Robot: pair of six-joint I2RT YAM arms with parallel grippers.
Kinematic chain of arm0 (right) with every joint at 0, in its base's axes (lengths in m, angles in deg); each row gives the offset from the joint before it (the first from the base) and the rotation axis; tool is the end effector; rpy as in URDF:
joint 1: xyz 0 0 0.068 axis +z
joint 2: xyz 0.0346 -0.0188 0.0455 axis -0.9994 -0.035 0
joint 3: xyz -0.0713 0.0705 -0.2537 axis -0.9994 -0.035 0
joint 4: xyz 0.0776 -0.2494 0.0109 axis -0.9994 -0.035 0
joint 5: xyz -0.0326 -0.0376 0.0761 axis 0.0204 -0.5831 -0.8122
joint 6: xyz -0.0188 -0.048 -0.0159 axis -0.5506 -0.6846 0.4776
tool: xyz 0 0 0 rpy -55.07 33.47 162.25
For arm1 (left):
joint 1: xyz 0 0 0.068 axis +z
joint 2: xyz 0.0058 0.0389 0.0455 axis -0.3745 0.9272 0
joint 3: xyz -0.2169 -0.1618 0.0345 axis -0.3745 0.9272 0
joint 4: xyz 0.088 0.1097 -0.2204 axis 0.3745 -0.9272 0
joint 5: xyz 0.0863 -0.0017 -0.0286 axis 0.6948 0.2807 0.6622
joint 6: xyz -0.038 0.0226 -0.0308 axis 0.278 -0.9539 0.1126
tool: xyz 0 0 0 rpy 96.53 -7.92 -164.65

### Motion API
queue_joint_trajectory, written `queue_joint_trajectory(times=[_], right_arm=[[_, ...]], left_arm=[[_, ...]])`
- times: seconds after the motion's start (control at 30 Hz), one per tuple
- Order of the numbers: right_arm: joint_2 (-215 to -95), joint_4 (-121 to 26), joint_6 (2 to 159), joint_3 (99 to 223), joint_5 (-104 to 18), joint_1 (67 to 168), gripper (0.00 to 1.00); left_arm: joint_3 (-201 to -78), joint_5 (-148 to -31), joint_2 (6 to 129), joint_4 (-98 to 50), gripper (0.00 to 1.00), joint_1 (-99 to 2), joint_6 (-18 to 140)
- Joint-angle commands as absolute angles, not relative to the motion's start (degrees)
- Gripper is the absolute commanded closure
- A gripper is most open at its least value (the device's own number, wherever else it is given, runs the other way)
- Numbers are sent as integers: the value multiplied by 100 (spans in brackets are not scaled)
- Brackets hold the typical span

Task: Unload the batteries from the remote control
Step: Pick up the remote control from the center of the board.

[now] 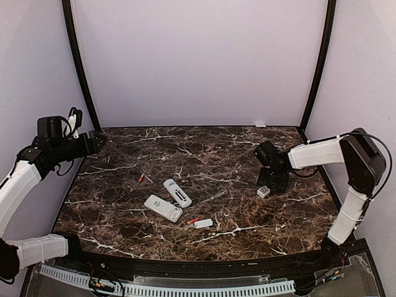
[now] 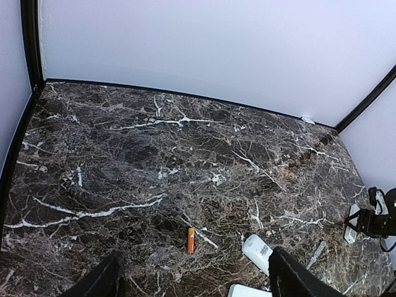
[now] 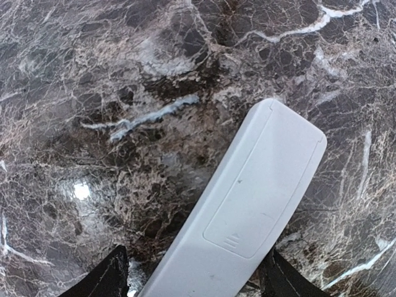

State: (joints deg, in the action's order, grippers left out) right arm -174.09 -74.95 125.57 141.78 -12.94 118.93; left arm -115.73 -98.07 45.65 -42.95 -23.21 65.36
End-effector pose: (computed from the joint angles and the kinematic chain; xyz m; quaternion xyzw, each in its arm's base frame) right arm 0.2806 0.1526 0.1464 0.2076 0.9468 -0.0377 0.2431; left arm 0.2111 -0.0148 0.3257 -0.0211 0.8212 -0.2003 0.5340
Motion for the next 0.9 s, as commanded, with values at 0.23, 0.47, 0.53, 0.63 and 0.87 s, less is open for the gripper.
queue_joint_trajectory(times=[0.23, 0.47, 0.53, 0.63, 0.87], right_arm=[[-17637, -7208, 12426, 14353, -1413, 11836, 44], [-17089, -6619, 11971, 13968, -1559, 11838, 75], [-16843, -6344, 11640, 13829, -1698, 11839, 79], [-16348, -5784, 10957, 13556, -2057, 11844, 81], [-15605, -5306, 9849, 13398, -3131, 12025, 80]], left_arm=[[-11504, -9857, 4516, -4241, 21, -2292, 6487], [-11472, -10055, 4523, -4229, 25, -2301, 6398], [-11469, -10174, 4559, -4215, 27, -2327, 6374], [-11501, -10256, 4619, -4210, 29, -2551, 6304], [-11687, -10360, 5009, -4275, 30, -3501, 6636]])
